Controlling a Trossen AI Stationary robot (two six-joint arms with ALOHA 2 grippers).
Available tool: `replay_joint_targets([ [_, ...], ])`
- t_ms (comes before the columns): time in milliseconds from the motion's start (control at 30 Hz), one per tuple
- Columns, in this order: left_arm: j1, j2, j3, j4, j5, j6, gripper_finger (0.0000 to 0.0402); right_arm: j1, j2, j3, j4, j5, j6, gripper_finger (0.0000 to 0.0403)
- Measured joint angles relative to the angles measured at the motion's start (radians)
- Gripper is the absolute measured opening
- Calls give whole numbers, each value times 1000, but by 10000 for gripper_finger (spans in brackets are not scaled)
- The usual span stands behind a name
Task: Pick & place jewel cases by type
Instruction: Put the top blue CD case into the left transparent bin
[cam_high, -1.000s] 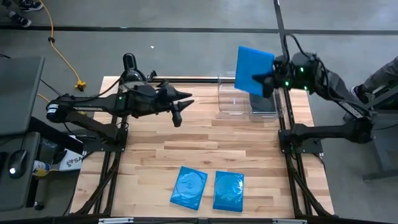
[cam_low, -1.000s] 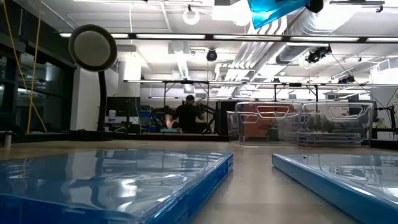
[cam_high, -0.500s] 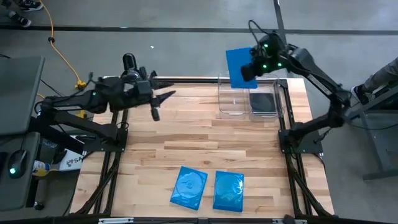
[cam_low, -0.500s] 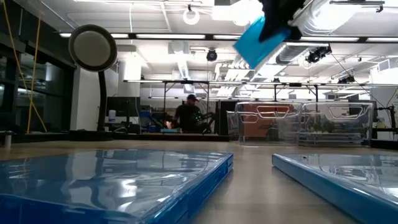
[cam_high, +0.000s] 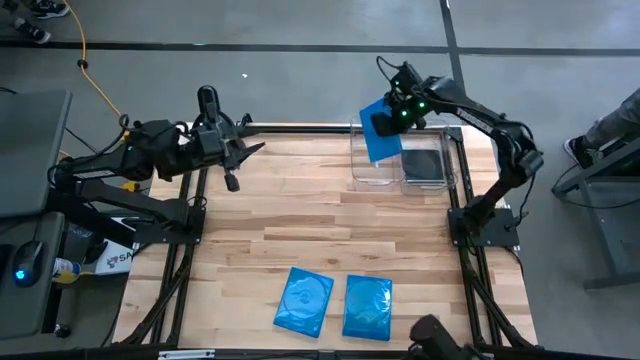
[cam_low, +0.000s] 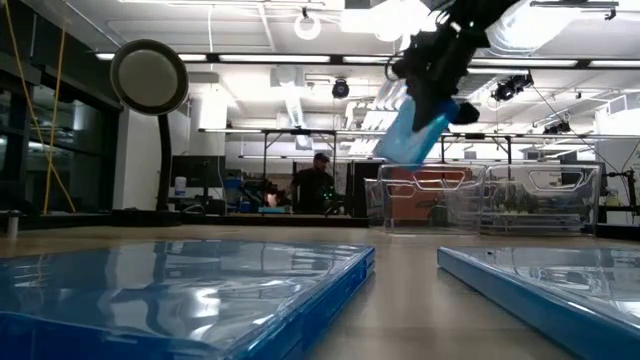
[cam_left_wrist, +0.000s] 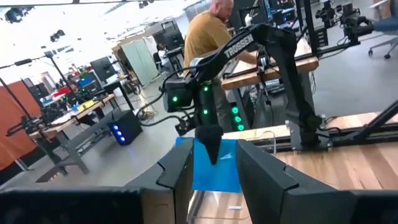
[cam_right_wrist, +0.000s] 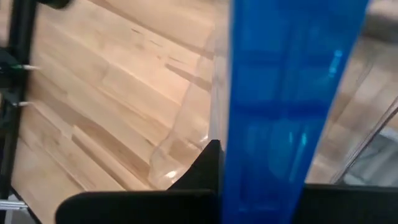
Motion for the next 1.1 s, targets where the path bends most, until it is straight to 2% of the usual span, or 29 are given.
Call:
replay_joint_targets([
  [167, 0, 0, 0, -35, 0, 0, 117, 0, 37, -80, 72, -22, 46, 0],
  [600, 0, 0, 0, -138, 3, 7, 117, 1, 38, -378, 465, -130, 282, 0],
  [933, 0, 0, 0, -171, 12, 8, 117, 1, 38, -434, 533, -145, 307, 3],
  [1100, 0, 0, 0, -172, 13, 8, 117, 1, 38, -434, 536, -143, 280, 33],
])
